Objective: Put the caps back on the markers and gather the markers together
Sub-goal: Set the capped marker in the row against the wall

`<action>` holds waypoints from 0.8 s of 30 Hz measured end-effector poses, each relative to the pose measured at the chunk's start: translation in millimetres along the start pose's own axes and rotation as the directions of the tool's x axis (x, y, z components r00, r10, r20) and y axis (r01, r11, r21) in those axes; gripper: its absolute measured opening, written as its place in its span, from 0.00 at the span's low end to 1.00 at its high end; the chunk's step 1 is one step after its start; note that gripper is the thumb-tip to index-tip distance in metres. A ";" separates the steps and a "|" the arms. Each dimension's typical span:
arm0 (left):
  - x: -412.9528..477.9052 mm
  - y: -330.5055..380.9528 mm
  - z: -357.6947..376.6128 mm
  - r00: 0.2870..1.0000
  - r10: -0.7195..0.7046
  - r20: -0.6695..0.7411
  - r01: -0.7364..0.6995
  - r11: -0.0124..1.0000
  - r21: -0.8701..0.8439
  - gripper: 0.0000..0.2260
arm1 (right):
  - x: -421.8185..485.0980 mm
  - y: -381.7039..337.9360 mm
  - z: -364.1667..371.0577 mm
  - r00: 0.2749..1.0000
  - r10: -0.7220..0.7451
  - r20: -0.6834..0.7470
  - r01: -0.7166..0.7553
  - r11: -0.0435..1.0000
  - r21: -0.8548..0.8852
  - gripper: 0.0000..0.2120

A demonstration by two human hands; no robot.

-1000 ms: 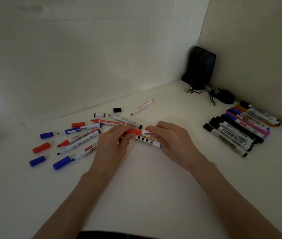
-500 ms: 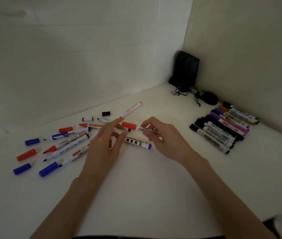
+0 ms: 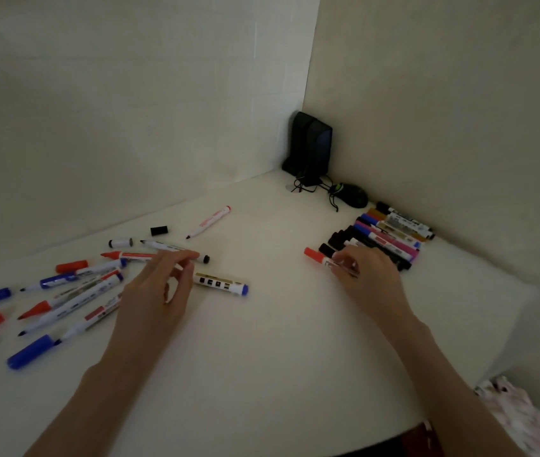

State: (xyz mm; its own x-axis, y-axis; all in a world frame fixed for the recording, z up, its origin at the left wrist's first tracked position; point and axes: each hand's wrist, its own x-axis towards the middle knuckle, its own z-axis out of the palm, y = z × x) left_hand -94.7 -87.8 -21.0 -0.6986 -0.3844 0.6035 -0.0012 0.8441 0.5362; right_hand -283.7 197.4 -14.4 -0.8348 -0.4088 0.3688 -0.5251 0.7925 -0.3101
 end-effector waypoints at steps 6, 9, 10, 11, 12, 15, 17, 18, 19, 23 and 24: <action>-1.2 0.7 0.4 1.000 -0.017 -0.001 0.017 1.000 -0.008 0.10 | -5.3 22.1 0.5 0.994 0.095 -0.050 -0.098 0.993 -0.071 0.10; -1.2 2.5 -0.3 1.000 -0.008 0.001 0.008 1.000 -0.002 0.10 | -2.9 21.7 1.1 0.992 0.114 -0.045 -0.116 0.992 -0.043 0.13; -1.2 3.0 -1.0 1.000 -0.005 0.002 0.005 1.000 -0.008 0.10 | -2.0 20.7 1.7 0.992 0.115 -0.043 -0.116 0.993 -0.034 0.13; -1.3 3.4 -1.7 1.000 -0.002 0.005 0.002 1.000 -0.014 0.11 | -1.4 19.6 2.0 0.993 0.116 -0.038 -0.117 0.993 -0.022 0.13; -1.5 3.3 -2.1 1.000 0.002 0.007 -0.002 1.000 -0.017 0.11 | -1.1 19.0 2.3 0.993 0.116 -0.034 -0.117 0.993 -0.008 0.14; -2.0 0.6 -1.9 1.000 0.004 -0.003 -0.004 1.000 -0.008 0.11 | -1.9 19.0 1.7 0.992 0.122 -0.025 -0.122 0.992 0.018 0.14; -2.1 -0.2 -1.3 1.000 0.009 -0.010 -0.009 1.000 0.005 0.12 | -2.6 19.1 1.1 0.991 0.131 -0.017 -0.130 0.991 0.022 0.14; -2.2 -0.1 -1.2 1.000 0.012 -0.015 -0.012 1.000 0.006 0.12 | -2.5 19.0 1.3 0.991 0.133 -0.015 -0.133 0.991 0.021 0.14; -2.3 0.1 -1.3 1.000 0.008 -0.018 -0.008 1.000 0.001 0.11 | -2.5 18.8 1.2 0.991 0.133 -0.017 -0.132 0.991 0.021 0.14; -2.6 0.0 -1.9 1.000 -0.007 -0.001 0.007 1.000 -0.016 0.13 | -2.5 18.8 3.2 0.992 0.122 -0.027 -0.121 0.992 0.034 0.13; -2.7 0.1 -2.2 1.000 -0.004 0.003 0.004 1.000 -0.013 0.14 | -2.6 18.6 4.0 0.993 0.116 -0.027 -0.115 0.993 0.031 0.13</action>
State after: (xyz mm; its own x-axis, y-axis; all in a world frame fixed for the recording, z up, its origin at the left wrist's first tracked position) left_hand -91.2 -87.5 -21.3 -0.7005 -0.3868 0.5997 0.0054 0.8375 0.5465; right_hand -292.0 211.4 -24.6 -0.8853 -0.3016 0.3540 -0.4303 0.8201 -0.3772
